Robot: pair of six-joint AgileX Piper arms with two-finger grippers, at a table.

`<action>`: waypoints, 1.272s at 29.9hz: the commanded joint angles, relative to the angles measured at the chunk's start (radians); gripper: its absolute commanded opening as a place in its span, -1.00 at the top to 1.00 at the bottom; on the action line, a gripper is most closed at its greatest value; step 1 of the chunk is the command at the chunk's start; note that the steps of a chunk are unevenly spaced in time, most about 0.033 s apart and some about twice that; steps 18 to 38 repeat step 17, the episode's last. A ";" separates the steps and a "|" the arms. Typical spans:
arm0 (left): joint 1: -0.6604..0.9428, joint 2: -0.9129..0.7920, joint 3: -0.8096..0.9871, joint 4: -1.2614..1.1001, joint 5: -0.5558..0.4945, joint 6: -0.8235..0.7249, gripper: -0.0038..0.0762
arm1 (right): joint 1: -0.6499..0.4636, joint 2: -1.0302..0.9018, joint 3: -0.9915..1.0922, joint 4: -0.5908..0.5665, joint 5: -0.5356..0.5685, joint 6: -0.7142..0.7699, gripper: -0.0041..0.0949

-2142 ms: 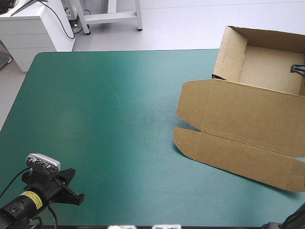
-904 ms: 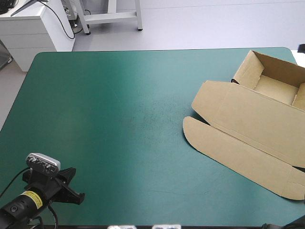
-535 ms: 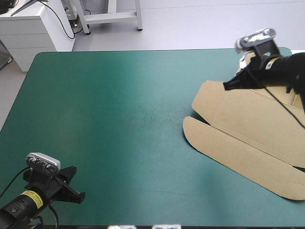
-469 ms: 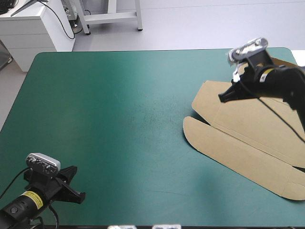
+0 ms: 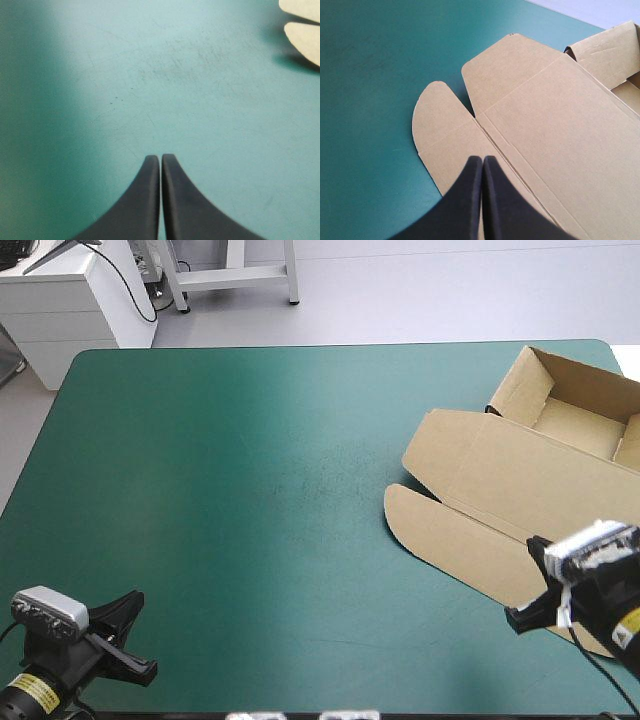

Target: Fold the box

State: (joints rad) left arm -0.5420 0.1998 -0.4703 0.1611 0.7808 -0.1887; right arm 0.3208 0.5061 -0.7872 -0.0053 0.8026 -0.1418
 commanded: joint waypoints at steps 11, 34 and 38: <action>-0.005 -0.041 0.036 -0.013 -0.082 -0.003 0.92 | 0.001 -0.414 0.292 -0.011 -0.157 0.055 0.96; -0.005 -0.041 0.033 -0.015 -0.078 0.000 0.92 | 0.001 -0.457 0.338 -0.039 -0.108 0.092 0.96; -0.005 -0.041 0.033 -0.015 -0.078 0.000 0.92 | 0.001 -0.457 0.338 -0.039 -0.108 0.092 0.96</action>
